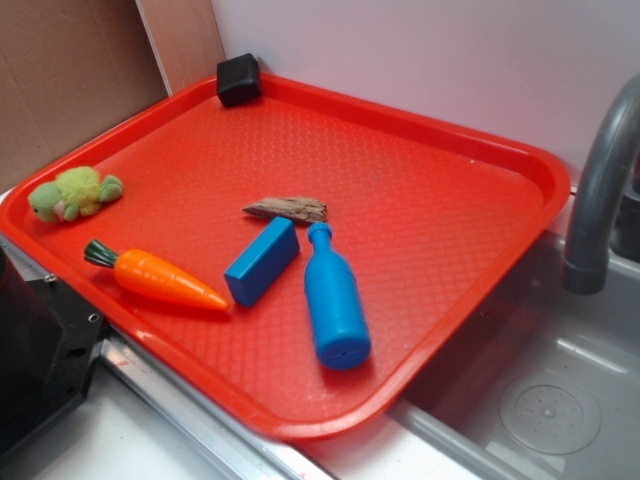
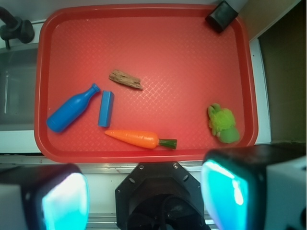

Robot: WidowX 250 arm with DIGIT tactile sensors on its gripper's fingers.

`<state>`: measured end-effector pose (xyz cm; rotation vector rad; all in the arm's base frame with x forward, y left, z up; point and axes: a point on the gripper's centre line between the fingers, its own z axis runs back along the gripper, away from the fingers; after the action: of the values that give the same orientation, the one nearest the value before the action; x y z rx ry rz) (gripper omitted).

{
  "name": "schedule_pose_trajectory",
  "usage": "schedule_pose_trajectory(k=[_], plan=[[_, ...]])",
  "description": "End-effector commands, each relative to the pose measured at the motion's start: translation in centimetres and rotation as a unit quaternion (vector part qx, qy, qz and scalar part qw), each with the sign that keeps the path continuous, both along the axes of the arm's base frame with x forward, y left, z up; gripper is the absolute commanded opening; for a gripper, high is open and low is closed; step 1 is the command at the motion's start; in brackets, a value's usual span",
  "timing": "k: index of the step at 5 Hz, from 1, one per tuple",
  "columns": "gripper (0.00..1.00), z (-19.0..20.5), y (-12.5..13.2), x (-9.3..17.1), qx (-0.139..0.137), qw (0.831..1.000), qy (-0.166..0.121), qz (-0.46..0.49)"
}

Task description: Grab the blue bottle.

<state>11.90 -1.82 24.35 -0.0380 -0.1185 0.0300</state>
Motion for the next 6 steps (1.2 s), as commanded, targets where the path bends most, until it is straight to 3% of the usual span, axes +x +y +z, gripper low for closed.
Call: schedule_pose_trajectory(k=[1,2,3,6], plan=[[1.0,0.0,0.0,0.0,0.0,1.0,0.0,0.0],[1.0,-3.2,-5.0,2.0,-0.014,0.99,0.064,0.125],[1.0,-5.1,-9.0,4.4,-0.023,0.969,0.072,0.234],[1.0,-5.1,-9.0,4.4,-0.023,0.969,0.072,0.234]])
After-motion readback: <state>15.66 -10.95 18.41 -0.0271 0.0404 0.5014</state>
